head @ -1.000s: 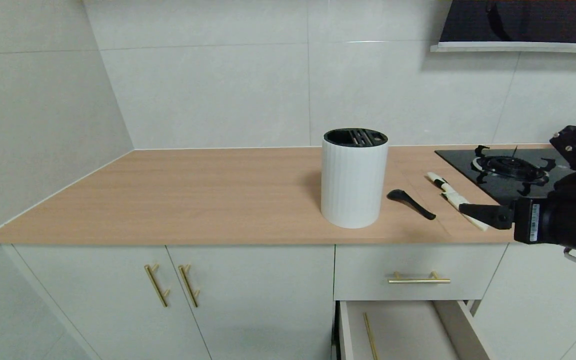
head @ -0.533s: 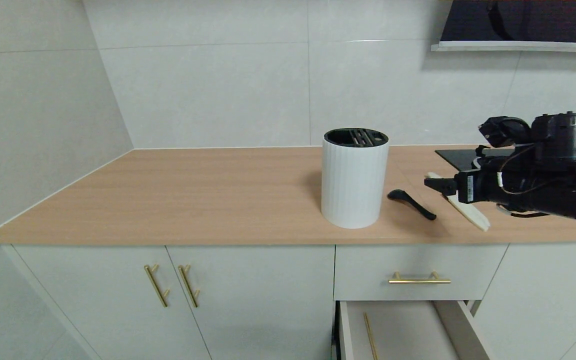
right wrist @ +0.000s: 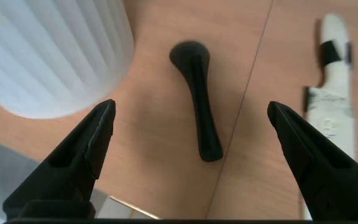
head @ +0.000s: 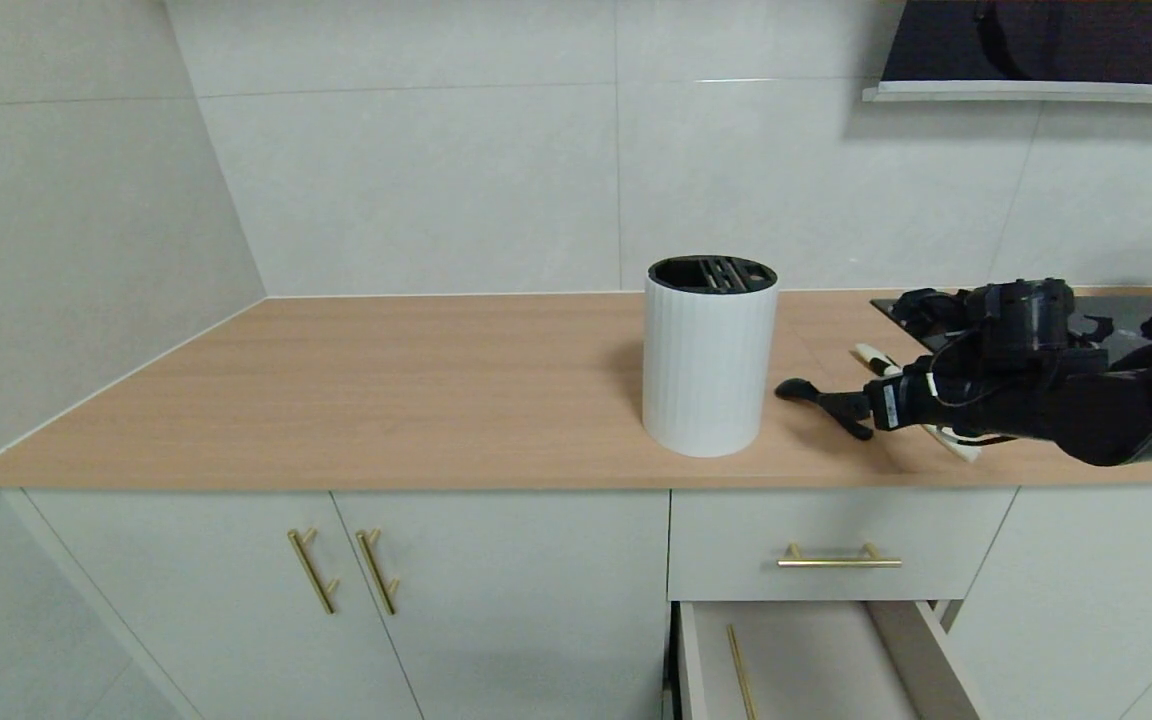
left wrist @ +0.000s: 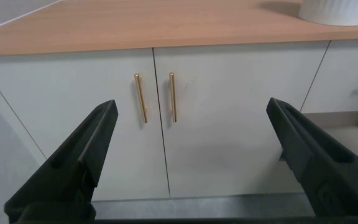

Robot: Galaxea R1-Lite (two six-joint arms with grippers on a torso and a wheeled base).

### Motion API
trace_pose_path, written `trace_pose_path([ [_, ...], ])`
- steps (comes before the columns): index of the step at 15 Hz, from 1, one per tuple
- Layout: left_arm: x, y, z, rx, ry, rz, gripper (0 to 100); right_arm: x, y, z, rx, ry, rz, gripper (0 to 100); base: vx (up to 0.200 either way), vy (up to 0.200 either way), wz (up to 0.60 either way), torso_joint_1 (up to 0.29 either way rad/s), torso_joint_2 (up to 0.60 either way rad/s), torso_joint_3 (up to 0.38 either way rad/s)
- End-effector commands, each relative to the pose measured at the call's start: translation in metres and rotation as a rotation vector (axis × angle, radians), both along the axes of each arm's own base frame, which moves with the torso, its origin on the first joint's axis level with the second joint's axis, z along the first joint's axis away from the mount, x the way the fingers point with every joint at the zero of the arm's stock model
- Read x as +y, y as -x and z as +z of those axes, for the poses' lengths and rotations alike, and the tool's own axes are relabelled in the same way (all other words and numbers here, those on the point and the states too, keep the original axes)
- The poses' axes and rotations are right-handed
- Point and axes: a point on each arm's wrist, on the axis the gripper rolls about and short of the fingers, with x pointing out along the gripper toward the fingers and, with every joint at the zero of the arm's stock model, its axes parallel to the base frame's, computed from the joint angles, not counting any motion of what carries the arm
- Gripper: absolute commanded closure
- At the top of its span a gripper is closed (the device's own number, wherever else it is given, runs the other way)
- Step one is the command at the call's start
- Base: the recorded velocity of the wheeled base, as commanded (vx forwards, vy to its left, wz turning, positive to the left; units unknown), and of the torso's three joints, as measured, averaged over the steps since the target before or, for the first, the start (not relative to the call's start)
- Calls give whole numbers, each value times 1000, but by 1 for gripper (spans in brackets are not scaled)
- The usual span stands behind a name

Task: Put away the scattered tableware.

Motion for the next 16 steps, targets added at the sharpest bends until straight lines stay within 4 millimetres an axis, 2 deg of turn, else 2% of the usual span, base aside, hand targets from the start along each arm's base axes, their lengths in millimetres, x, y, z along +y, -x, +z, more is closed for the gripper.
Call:
trace_pose_path([
  [1,0,0,0,0,0,-1,0,1,-15,-27,58,9,0,0,0,0,0,0,0,0],
  [4,0,0,0,0,0,1,0,1,-22,-40,83,14,-2,0,0,0,0,0,0,0],
  [13,0,0,0,0,0,-1,0,-1,-31,-50,85,15,-16,0,0,0,0,0,0,0],
  [14,0,0,0,0,0,-1,0,-1,-31,-50,85,15,-16,100,0,0,0,0,0,0],
  [16,0,0,0,0,0,-1,0,-1,-33,-51,86,14,-17,100,0,0,0,0,0,0],
])
